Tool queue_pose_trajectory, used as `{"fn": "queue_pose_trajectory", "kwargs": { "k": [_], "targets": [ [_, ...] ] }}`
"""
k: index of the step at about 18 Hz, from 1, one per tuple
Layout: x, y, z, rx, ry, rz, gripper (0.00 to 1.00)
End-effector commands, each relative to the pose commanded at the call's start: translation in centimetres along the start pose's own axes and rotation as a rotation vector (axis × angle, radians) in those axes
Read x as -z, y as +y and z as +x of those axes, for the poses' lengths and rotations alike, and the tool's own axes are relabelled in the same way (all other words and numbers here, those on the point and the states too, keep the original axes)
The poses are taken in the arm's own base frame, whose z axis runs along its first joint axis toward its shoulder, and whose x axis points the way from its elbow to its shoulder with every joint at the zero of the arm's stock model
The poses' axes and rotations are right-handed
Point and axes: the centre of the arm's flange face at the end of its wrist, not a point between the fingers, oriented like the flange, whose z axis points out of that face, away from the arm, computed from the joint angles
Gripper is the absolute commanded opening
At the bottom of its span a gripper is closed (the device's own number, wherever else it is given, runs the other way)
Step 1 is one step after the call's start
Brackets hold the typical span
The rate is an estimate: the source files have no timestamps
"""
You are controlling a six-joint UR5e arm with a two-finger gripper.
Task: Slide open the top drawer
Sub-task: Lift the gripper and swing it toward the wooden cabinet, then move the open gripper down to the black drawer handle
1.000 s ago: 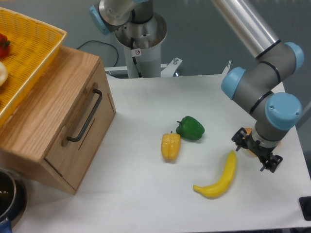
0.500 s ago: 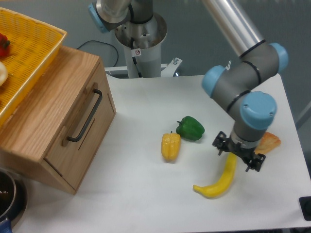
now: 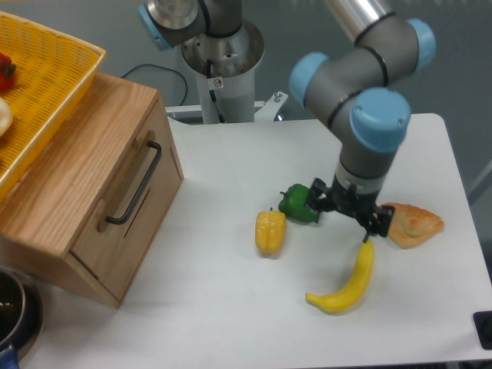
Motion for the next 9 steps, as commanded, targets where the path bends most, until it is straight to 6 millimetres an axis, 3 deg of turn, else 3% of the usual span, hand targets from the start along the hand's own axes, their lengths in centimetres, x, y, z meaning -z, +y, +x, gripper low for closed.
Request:
{"fn": "queue_pose_trajectory", "kwargs": {
  "k": [1,3,9],
  "targets": [
    [-0.2,0.0,0.5,0.006,0.025,-0.007,1.00],
    [1.6,0.2,2.0,0.001,0.044,-0.015,1.00],
    [2.5,-0.8,6.2,0.084,0.129,-0.053,1.00]
  ]
}}
